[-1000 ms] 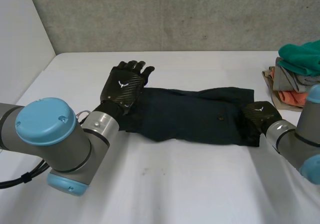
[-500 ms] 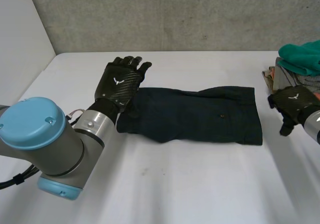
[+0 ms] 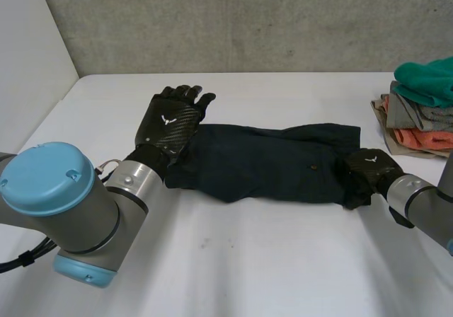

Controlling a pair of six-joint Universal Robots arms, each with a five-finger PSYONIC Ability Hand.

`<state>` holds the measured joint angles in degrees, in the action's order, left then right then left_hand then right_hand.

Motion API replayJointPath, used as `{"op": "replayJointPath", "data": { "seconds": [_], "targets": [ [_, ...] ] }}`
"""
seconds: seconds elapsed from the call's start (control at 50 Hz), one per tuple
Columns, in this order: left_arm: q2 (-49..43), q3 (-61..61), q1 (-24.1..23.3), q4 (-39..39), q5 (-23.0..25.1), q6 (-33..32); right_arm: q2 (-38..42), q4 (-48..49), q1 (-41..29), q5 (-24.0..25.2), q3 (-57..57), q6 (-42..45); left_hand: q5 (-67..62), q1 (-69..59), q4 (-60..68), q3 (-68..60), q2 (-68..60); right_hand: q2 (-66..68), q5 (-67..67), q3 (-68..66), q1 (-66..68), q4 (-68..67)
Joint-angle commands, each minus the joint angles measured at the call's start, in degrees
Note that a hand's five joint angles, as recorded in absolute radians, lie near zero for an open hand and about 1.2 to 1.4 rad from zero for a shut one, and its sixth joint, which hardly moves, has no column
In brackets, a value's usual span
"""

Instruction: Fold the laundry.

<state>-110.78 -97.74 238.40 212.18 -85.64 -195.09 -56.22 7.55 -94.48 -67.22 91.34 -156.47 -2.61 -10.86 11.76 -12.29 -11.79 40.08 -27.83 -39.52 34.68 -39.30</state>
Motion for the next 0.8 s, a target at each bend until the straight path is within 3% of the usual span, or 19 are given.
{"op": "replayJointPath", "data": {
  "seconds": [0.02, 0.28, 0.32, 0.34, 0.42, 0.52, 0.64, 0.72, 0.8],
  "targets": [
    [-0.05, 0.01, 0.13, 0.08, 0.04, -0.03, 1.38, 3.43, -1.15, -0.1, -1.16, 0.12, 2.61, 0.86, -1.76, 2.29, 1.79, 24.66, -26.9, -25.21, 30.06, -25.43],
    [-0.05, 0.01, 0.13, -0.01, 0.04, -0.03, 4.19, 4.14, -1.85, -2.74, -4.15, 2.83, 2.61, 0.86, -1.76, 2.29, 1.79, 16.43, -18.68, -16.98, 21.83, -17.2],
    [-0.05, 0.01, 0.13, -0.01, 0.04, -0.03, 4.28, 4.14, -1.85, -3.53, -4.24, 4.15, 2.61, 0.86, -1.76, 2.29, 1.79, 20.77, -23.02, -21.33, 26.17, -21.55],
    [-0.05, 0.01, 0.13, -0.01, -0.05, -0.03, 3.93, 4.05, -1.76, -4.66, -4.33, 5.46, 2.61, 0.86, -1.76, 2.29, 1.79, 39.73, -41.98, -40.28, 45.13, -40.5],
    [0.04, -0.08, 0.13, -0.01, -0.14, -0.03, 2.17, 3.52, -1.32, -7.74, -3.98, 9.07, 2.61, 0.86, -1.76, 2.29, 1.79, 39.92, -42.17, -40.48, 45.32, -40.7],
    [0.82, -0.25, 0.13, -0.19, -0.14, -0.03, -5.81, 2.12, -0.36, -10.3, -0.99, 18.54, 2.61, 0.86, -1.76, 2.29, 1.79, 39.92, -42.17, -40.48, 45.32, -40.7],
    [1.44, -0.43, 0.13, -0.19, -0.14, -0.03, -9.08, 1.59, 0.7, -10.21, -0.9, 32.26, 2.61, 0.86, -1.76, 2.29, 1.79, 39.92, -42.17, -40.48, 45.32, -40.7],
    [1.53, -0.34, 0.22, -0.19, -0.14, -0.03, -9.17, 3.78, -2.45, -9.33, -1.69, 39.57, 2.61, 0.86, -1.76, 2.29, 1.79, 39.92, -42.17, -40.48, 45.32, -40.7],
    [1.53, -0.34, 0.31, -0.1, -0.14, -0.11, -8.73, 8.87, -12.65, -6.09, -3.62, 42.65, 2.61, 0.86, -1.76, 2.29, 1.79, 39.92, -42.17, -40.48, 45.32, -40.7]
  ]
}}
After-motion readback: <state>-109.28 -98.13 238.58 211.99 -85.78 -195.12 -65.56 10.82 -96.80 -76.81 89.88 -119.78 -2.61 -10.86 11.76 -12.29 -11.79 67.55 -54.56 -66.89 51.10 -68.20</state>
